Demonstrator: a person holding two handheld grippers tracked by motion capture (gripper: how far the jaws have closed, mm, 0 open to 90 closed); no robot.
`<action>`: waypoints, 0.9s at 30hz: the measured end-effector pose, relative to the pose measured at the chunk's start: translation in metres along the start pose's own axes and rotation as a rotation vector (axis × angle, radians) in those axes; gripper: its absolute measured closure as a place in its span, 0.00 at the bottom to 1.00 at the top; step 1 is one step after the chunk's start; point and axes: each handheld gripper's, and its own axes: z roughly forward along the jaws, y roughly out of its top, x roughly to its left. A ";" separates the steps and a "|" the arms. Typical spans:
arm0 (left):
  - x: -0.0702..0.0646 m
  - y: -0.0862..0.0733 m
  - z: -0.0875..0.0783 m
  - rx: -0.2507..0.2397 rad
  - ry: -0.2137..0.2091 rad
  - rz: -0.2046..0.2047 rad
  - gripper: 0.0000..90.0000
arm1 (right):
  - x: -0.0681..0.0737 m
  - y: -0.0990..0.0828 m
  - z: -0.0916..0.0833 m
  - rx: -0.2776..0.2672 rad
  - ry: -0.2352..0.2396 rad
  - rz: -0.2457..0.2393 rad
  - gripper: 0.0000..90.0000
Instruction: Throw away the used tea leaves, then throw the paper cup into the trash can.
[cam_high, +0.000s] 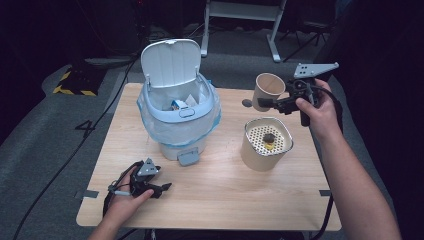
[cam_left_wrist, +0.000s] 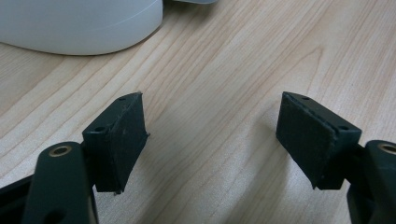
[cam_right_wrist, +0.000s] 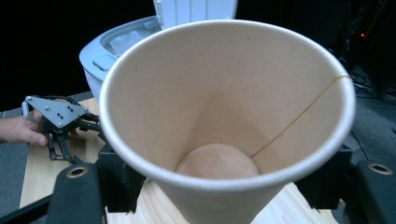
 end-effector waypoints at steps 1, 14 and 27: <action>0.000 0.000 0.000 0.000 0.000 0.000 0.27 | 0.001 0.004 0.003 0.000 0.003 -0.003 0.32; 0.000 0.000 0.000 0.000 0.000 0.000 0.27 | 0.011 0.039 0.040 -0.064 0.042 -0.016 0.32; 0.000 0.000 0.000 0.002 -0.002 0.000 0.27 | 0.021 0.056 0.091 -0.176 0.082 0.026 0.32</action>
